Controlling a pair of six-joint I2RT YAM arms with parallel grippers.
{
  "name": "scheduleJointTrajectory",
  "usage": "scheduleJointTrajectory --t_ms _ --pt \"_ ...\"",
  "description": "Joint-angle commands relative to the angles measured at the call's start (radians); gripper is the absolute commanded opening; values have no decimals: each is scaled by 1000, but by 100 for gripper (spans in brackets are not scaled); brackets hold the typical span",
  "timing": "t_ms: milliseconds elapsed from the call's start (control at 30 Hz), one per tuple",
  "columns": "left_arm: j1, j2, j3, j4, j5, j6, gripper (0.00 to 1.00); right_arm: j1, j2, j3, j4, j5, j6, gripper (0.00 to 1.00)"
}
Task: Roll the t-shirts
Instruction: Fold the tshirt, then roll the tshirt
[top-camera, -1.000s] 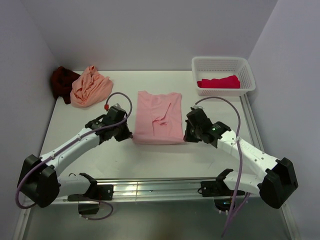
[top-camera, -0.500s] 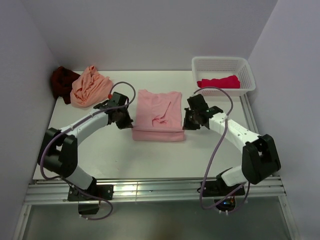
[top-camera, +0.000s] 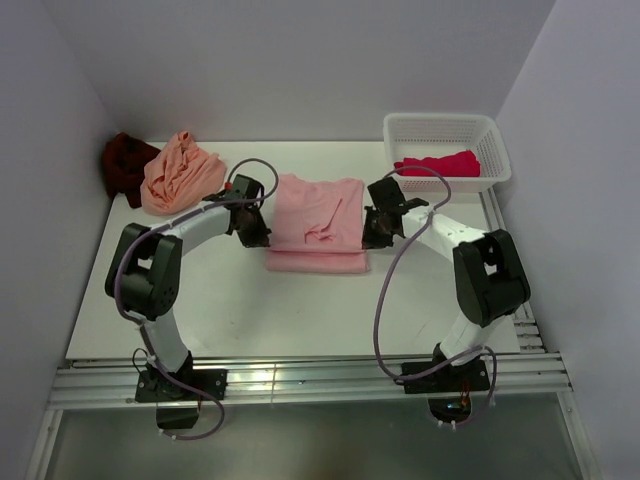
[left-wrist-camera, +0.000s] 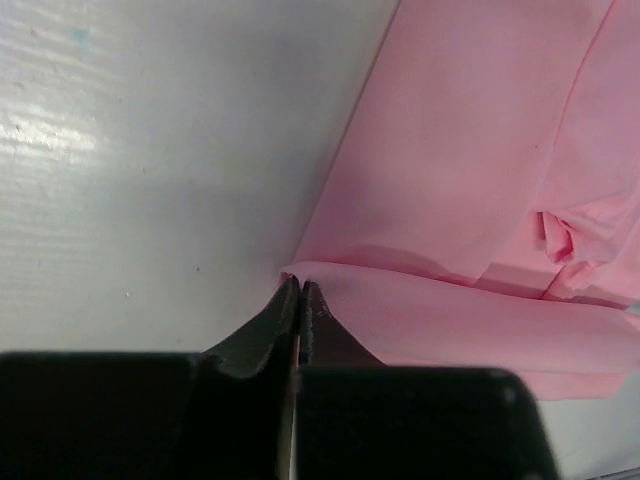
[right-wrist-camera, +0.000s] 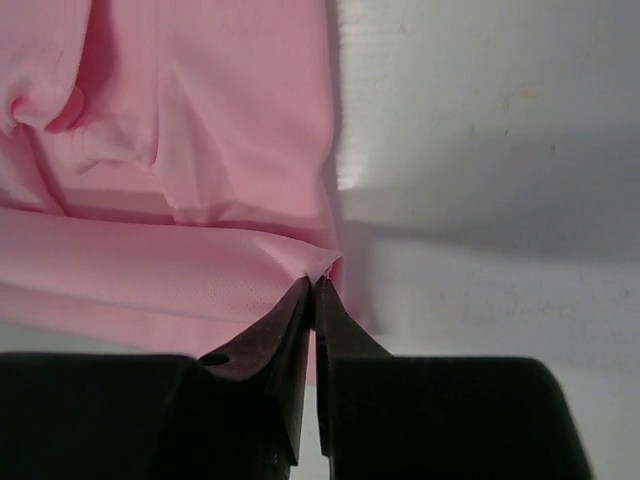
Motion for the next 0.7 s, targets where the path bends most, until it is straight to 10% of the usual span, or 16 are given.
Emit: scheduleJointTrajectory --t_ms 0,133,333,667 --pt "18 17 48 28 -25 19 10 -29 38 64 53 49 6 12" --pt "31 -69 15 77 -13 4 49 -40 -12 65 74 84 29 47" --pt "38 -226 -28 68 -25 7 52 -41 -170 -7 102 78 16 58" --pt "-35 -316 -166 193 34 4 25 -20 -207 -123 191 -40 22 0"
